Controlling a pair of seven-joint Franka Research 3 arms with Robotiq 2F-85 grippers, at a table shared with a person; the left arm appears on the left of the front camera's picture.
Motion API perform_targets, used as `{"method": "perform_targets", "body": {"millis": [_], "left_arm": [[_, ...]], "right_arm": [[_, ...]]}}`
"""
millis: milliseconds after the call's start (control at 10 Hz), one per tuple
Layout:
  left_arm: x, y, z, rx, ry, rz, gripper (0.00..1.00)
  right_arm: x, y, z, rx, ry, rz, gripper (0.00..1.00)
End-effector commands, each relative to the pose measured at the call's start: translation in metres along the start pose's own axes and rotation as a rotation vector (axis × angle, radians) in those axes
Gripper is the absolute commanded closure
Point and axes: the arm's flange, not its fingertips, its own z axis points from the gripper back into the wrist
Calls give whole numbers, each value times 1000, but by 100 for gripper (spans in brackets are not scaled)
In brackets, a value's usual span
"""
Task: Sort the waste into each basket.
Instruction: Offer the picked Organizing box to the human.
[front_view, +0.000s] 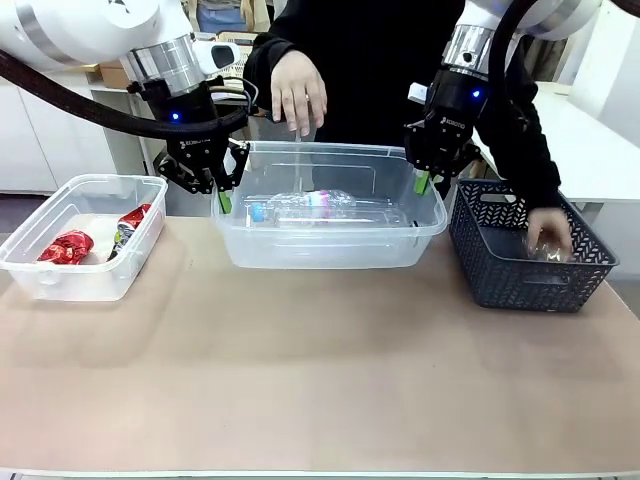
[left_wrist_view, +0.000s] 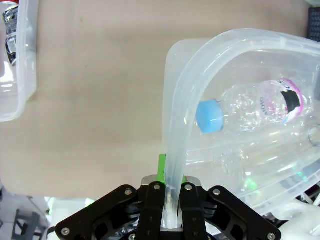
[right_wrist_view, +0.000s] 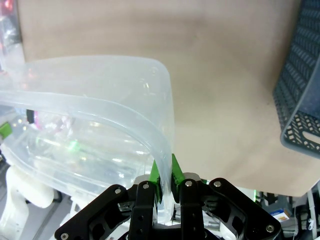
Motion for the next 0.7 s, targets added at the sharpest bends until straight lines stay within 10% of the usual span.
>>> {"method": "perform_targets", "body": {"millis": [0,600], "left_arm": [[-2,-2,3,-4,-11,5,96],[-2,-2,3,-4,-11,5,96]], "right_arm": [[-2,2,-2,8,-20,13,93],[-2,2,-2,8,-20,13,93]]}}
